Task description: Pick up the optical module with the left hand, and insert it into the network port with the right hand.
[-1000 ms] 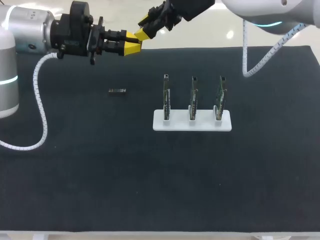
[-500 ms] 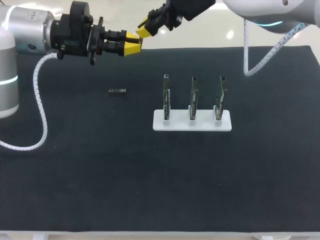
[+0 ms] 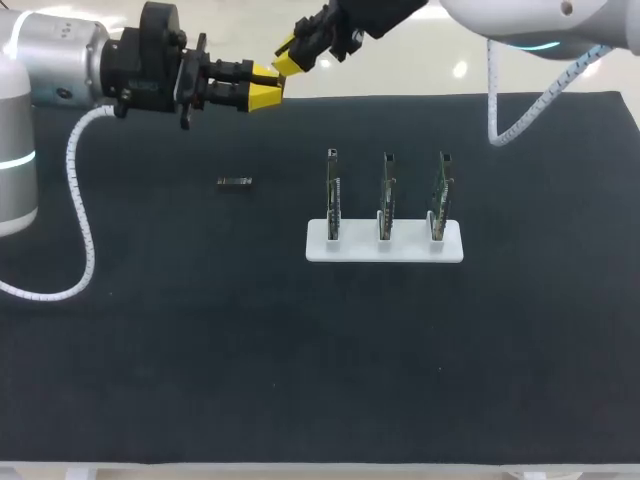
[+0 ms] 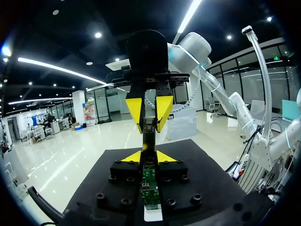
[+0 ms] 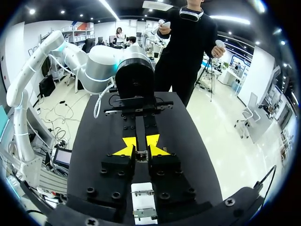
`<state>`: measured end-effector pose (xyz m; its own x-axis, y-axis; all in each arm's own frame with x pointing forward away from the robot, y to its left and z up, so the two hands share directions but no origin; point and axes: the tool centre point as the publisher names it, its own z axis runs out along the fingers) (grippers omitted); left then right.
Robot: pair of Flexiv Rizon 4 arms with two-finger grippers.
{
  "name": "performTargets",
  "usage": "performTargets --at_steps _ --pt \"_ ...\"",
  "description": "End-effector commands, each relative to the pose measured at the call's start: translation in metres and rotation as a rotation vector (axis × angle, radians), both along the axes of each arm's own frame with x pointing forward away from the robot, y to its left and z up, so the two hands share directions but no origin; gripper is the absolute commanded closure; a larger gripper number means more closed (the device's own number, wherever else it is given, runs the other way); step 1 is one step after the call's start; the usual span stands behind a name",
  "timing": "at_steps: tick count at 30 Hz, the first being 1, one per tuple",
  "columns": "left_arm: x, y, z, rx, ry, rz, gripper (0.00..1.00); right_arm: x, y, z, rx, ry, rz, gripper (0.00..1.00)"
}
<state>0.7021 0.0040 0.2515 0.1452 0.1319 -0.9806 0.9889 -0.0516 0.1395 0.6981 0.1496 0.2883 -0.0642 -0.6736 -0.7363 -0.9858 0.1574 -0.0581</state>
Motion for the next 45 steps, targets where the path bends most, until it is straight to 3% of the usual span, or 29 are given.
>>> performTargets --at_steps 1,17,23,31,45 --pt "0.001 0.000 -0.001 -0.001 -0.001 0.003 0.00 -0.002 0.000 0.001 0.000 0.000 -0.001 1.00" --pt "0.001 0.001 -0.001 -0.003 0.004 0.010 0.00 -0.002 0.000 0.001 0.000 0.000 -0.001 1.00" --pt "0.002 0.010 -0.004 0.035 0.030 0.026 0.00 -0.002 0.000 0.001 0.000 0.000 -0.001 1.00" --pt "0.004 0.032 -0.015 0.010 0.076 0.012 0.00 -0.002 0.000 0.001 0.000 0.000 -0.001 1.00" --pt "0.001 0.085 -0.038 0.045 0.107 -0.075 0.00 -0.002 0.000 0.001 0.000 0.000 -0.001 1.00"
